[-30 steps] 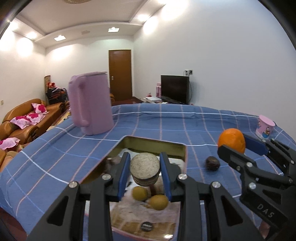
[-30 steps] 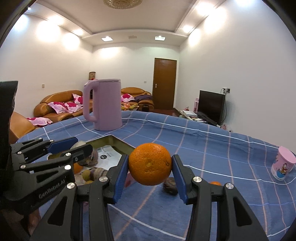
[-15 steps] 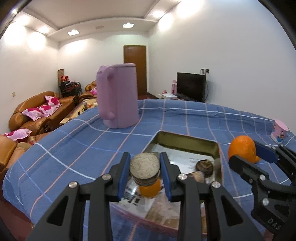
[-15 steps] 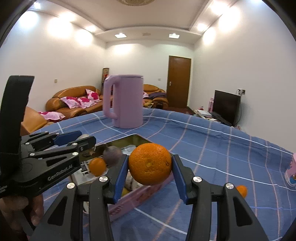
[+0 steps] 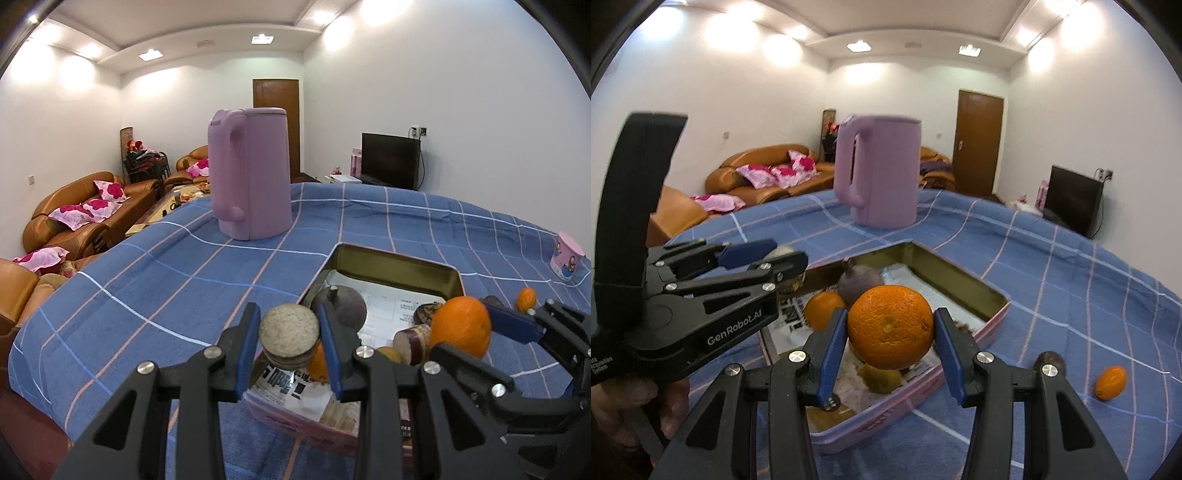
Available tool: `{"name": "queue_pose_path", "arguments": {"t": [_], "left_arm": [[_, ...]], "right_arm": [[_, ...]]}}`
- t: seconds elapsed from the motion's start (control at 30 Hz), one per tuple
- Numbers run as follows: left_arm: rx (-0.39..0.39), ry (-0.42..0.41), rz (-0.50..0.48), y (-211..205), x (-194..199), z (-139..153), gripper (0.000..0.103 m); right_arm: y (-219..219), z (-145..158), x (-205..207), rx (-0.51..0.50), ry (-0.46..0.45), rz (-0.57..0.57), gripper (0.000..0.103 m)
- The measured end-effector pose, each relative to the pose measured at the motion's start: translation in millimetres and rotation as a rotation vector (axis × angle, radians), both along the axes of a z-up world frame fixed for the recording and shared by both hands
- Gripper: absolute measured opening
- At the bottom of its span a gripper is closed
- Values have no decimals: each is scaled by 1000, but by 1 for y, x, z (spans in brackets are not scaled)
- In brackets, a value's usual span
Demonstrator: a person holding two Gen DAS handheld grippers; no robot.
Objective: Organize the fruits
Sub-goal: 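Open the left gripper to drop the cookie into the tin while the right releases the orange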
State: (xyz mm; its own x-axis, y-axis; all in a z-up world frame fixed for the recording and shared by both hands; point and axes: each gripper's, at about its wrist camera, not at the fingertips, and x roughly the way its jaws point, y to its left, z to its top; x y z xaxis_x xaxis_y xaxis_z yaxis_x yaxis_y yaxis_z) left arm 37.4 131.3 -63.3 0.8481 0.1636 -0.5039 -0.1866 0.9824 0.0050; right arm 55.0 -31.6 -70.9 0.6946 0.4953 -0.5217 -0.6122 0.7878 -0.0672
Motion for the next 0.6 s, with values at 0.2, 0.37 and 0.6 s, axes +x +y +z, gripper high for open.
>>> {"name": "queue_pose_path", "arguments": {"t": [0.2,0.37,0.6], "left_arm": [[2,27,-15,-3,-1,-7,34],[8,28,-17,-4,-1,-8,35],[21,-4,-4,-9,-7,-3,62]], "right_arm": [[6,-6,2,-28,46,35,50],[7,-9,4,-38,73,43,50],[7,-9,3,-33,70,48,65]]}}
